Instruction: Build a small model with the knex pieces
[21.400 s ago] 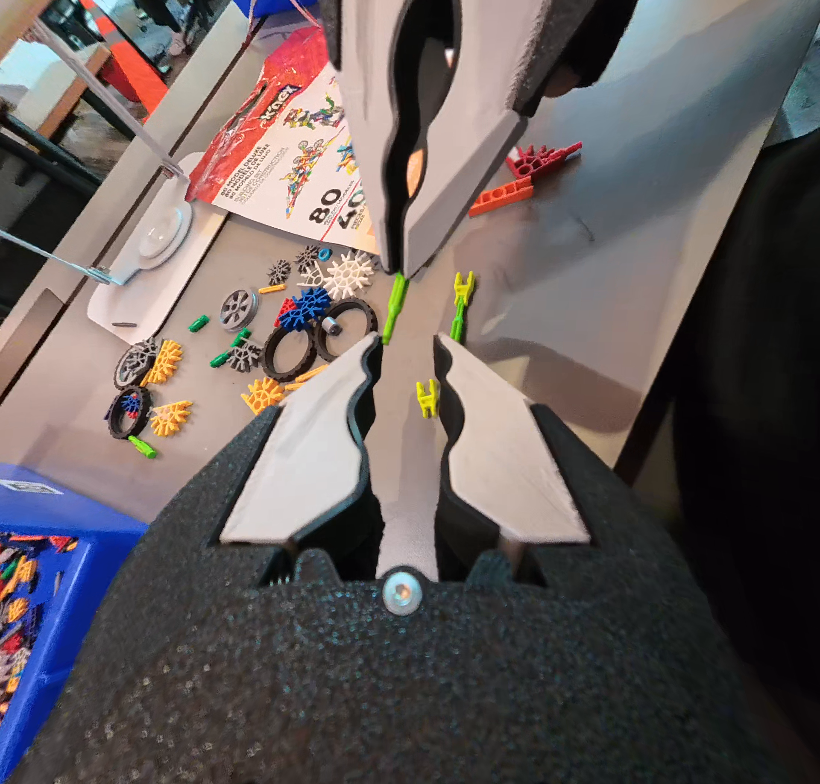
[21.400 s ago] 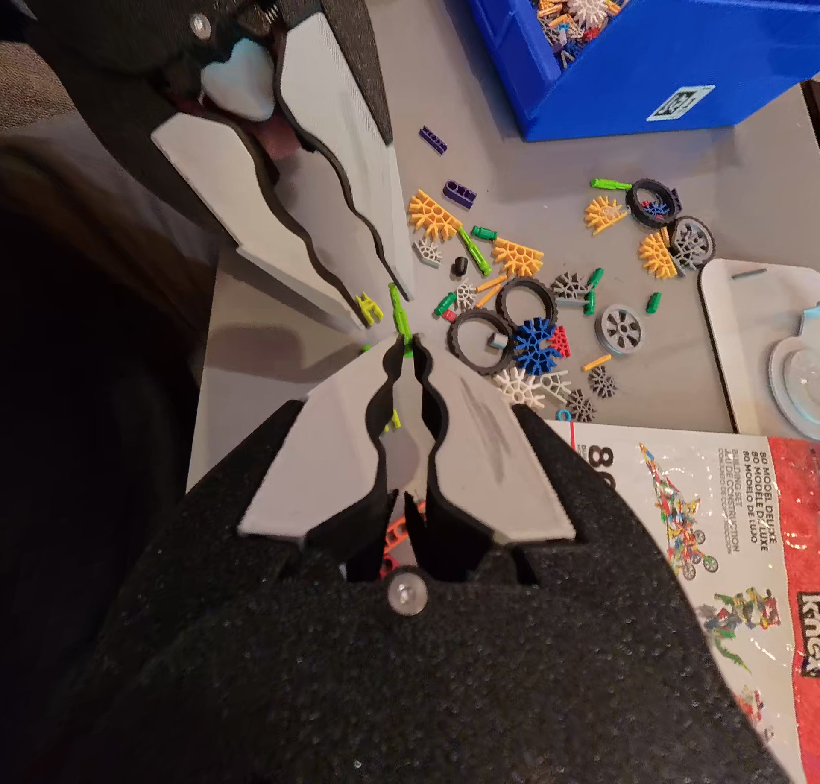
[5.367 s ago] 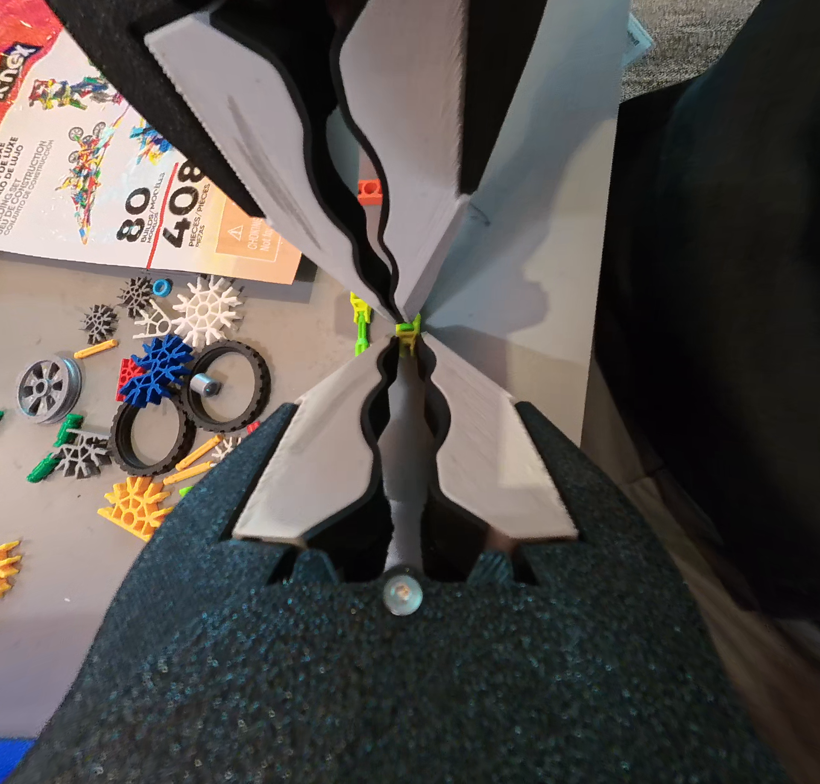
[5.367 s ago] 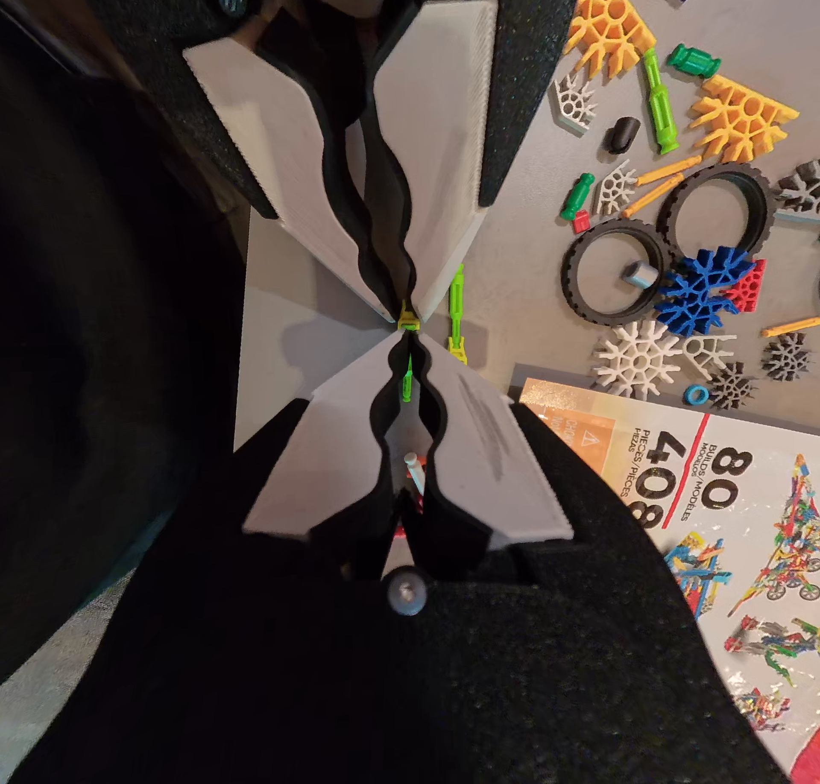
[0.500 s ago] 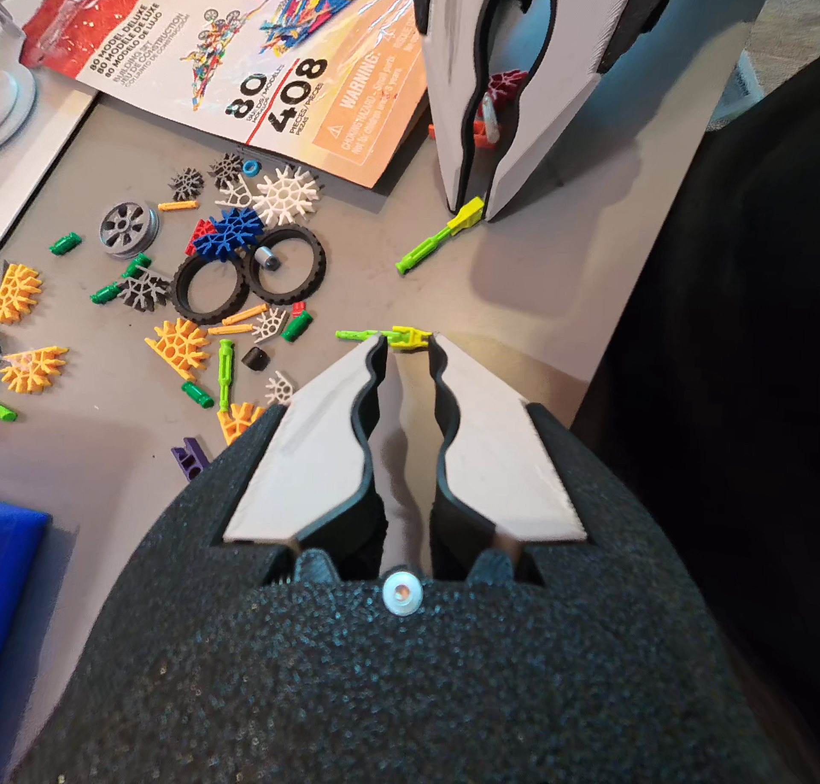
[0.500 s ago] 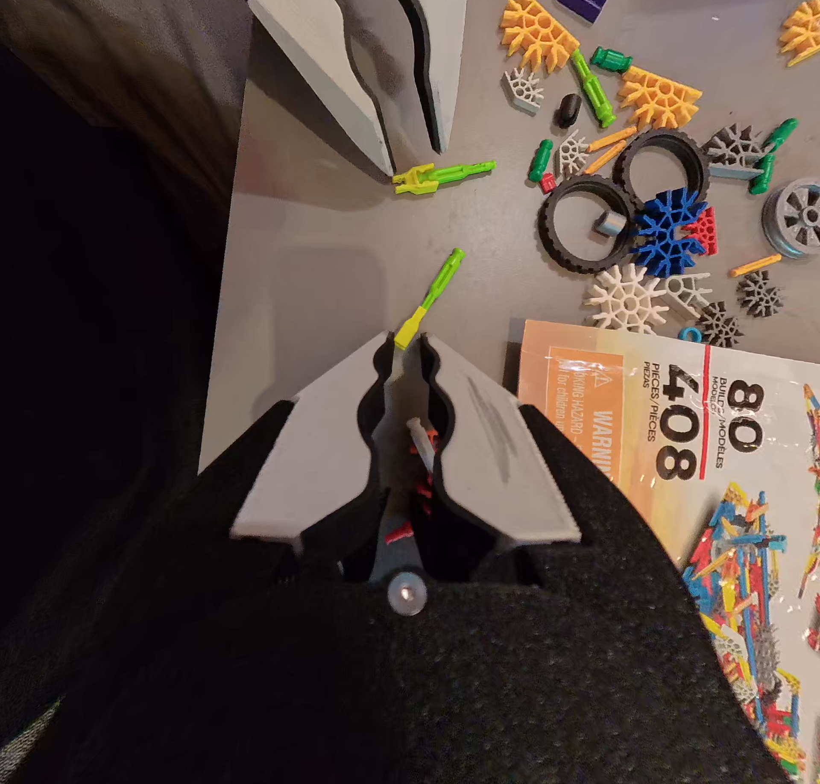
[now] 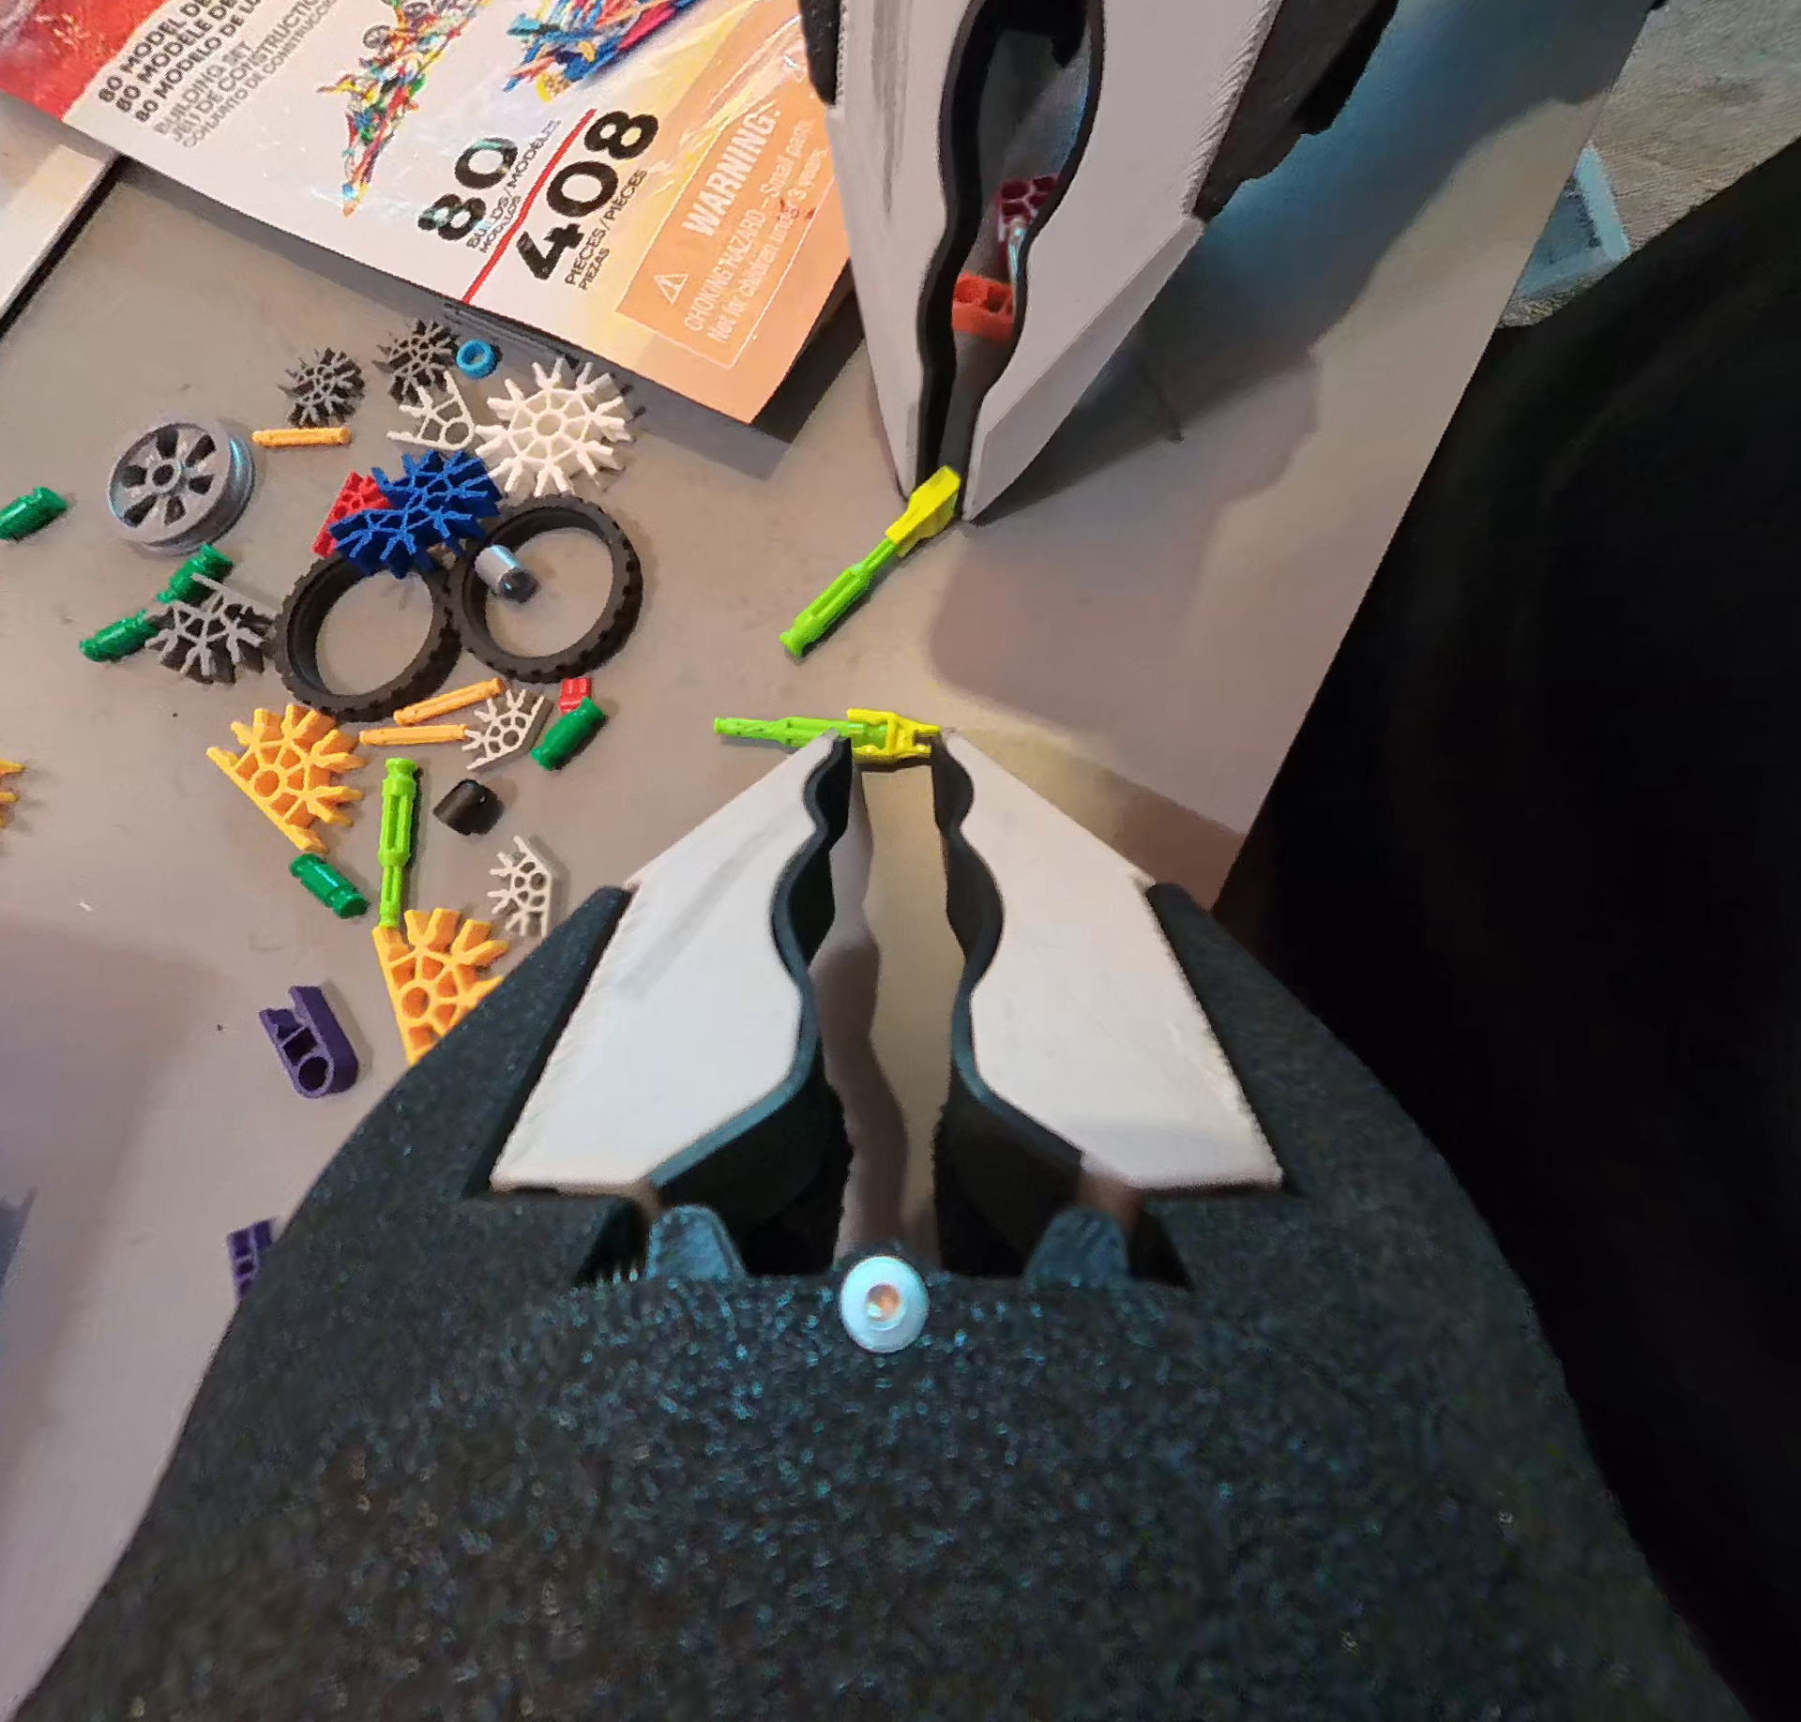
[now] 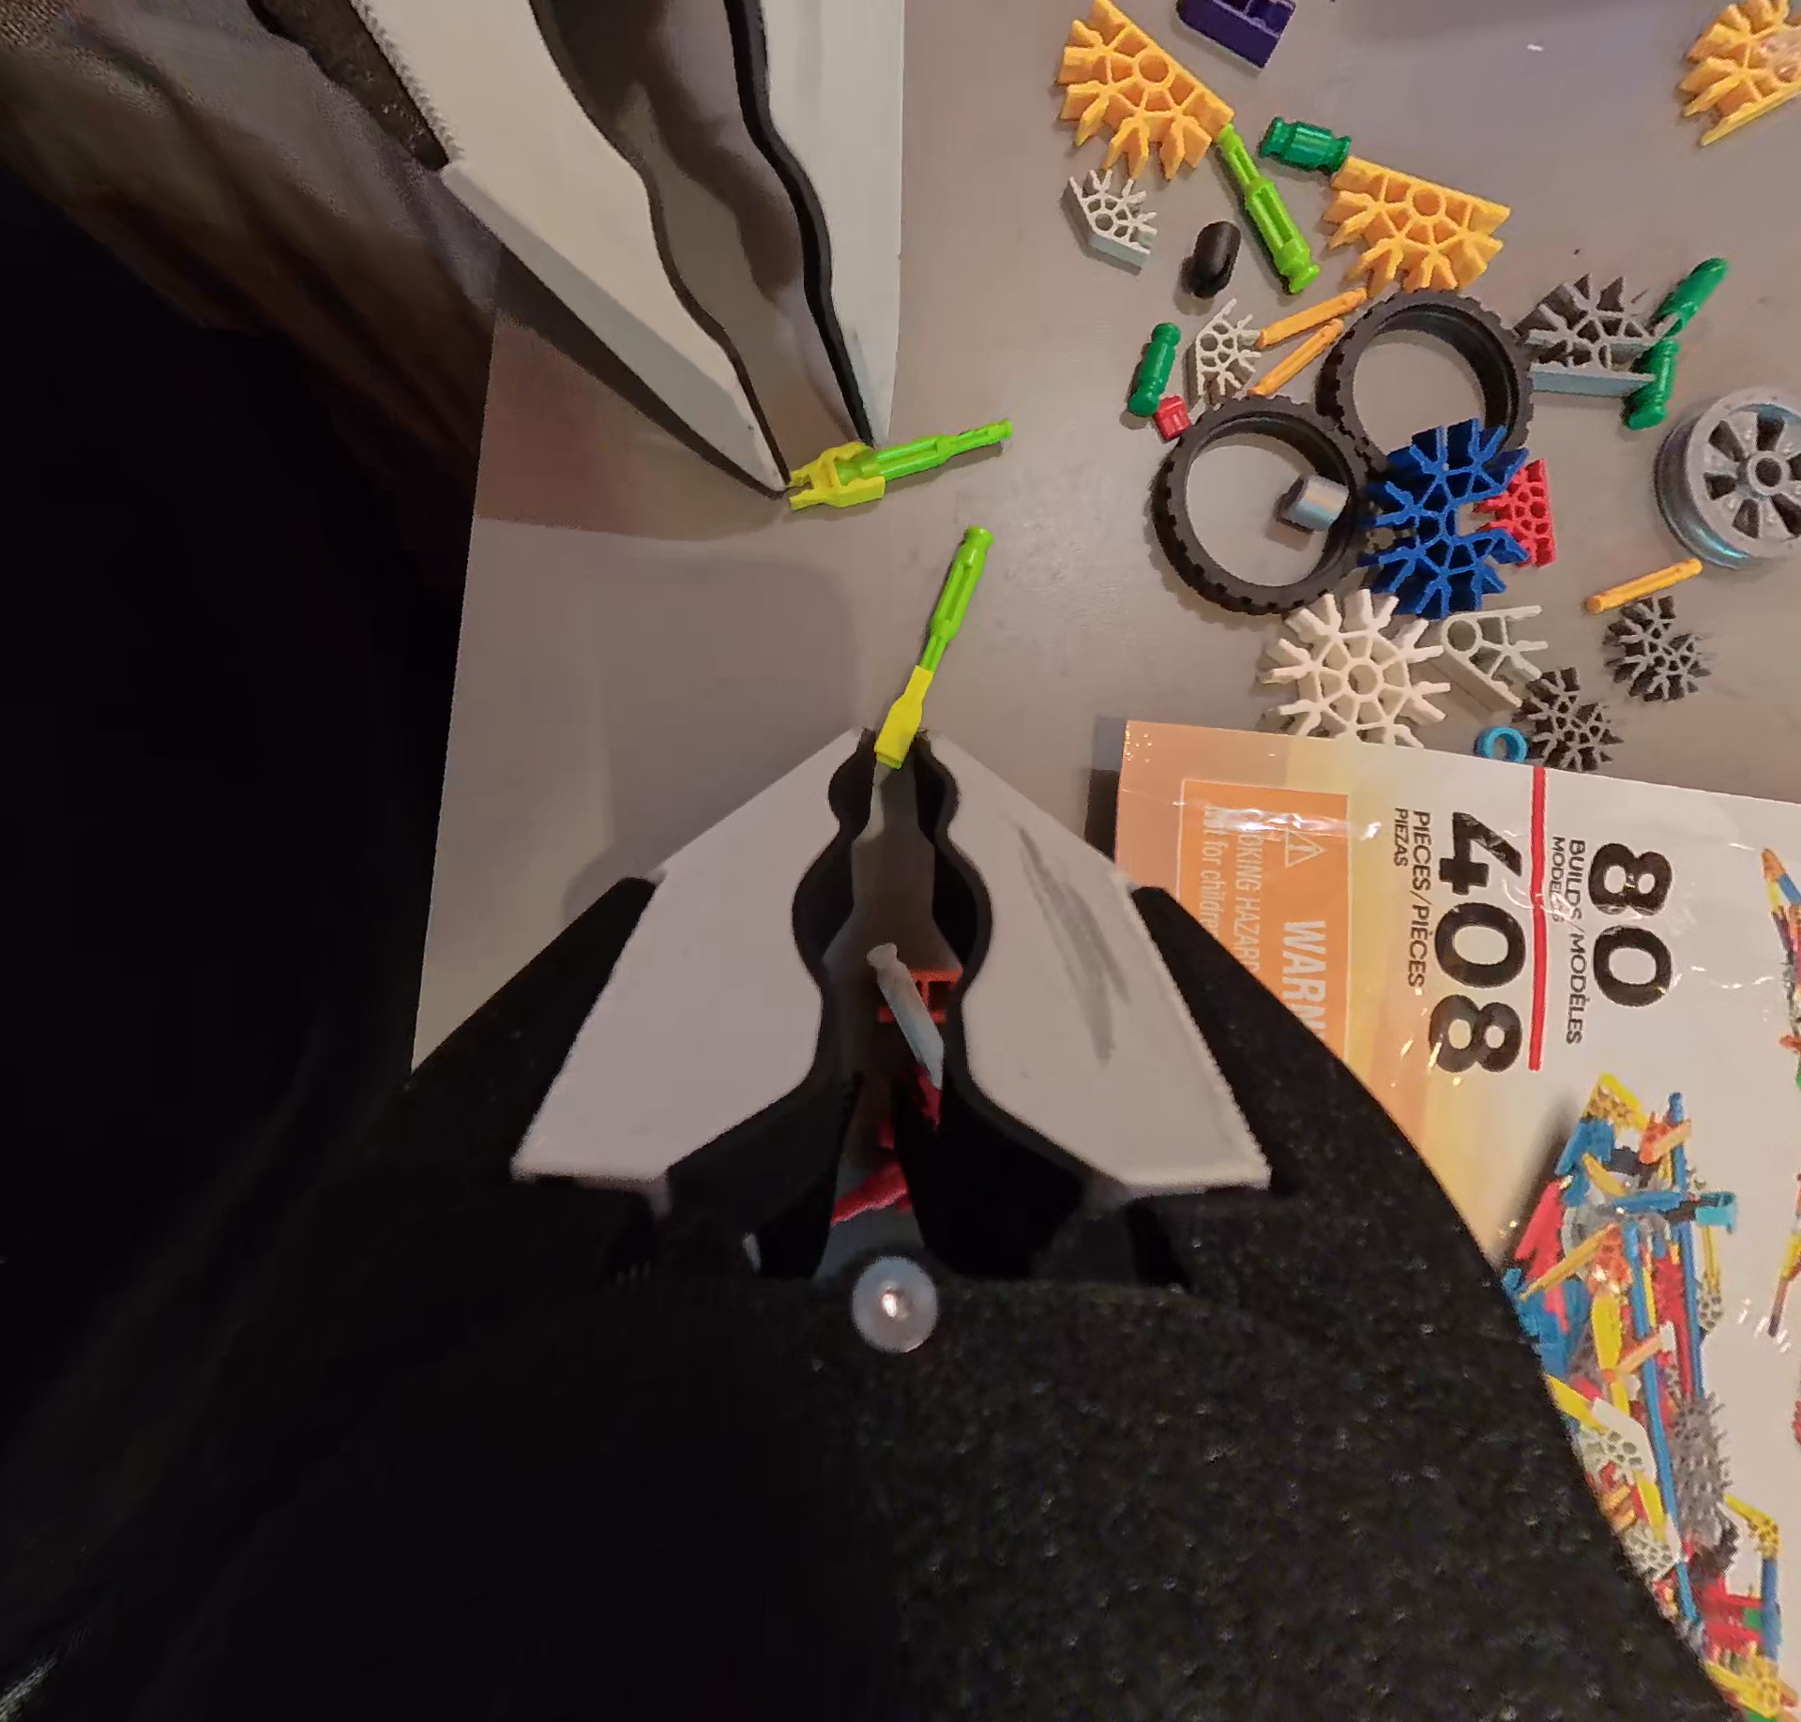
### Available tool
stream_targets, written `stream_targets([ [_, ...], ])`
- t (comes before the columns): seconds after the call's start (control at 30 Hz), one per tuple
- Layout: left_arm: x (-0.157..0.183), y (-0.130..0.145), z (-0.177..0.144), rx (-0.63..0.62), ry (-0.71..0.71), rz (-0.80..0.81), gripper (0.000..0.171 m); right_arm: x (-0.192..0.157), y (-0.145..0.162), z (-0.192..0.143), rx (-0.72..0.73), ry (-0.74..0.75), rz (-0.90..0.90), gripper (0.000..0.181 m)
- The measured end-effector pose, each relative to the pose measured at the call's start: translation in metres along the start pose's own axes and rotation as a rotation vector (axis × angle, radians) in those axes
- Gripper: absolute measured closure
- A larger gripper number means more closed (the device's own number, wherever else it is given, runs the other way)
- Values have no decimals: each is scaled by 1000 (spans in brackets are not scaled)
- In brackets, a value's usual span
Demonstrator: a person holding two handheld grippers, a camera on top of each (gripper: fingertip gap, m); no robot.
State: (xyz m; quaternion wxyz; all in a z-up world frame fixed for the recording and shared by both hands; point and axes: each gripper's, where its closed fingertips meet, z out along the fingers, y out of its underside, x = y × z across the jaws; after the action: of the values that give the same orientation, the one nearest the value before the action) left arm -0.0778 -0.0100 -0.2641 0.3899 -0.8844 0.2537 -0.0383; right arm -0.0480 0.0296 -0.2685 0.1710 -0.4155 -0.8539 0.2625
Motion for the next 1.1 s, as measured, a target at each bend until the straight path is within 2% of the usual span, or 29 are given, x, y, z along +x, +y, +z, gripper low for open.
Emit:
stream_targets([
  [0.37, 14, -8, 6, 34, -79, -141, 158, 1, -1, 0, 20, -6, 20, 175],
  [0.73, 23, -16, 1, 49, -69, -140, 154, -3, -4, -2, 49, -22, 22, 174],
  [0.97, 17, -10, -7, 37, -97, -131, 153, -9, -3, 1, 34, -39, 3, 174],
  [1.1, 9, -6, -14, 31, -130, -115, 152, -11, -5, -2, 43, -59, 2, 165],
])
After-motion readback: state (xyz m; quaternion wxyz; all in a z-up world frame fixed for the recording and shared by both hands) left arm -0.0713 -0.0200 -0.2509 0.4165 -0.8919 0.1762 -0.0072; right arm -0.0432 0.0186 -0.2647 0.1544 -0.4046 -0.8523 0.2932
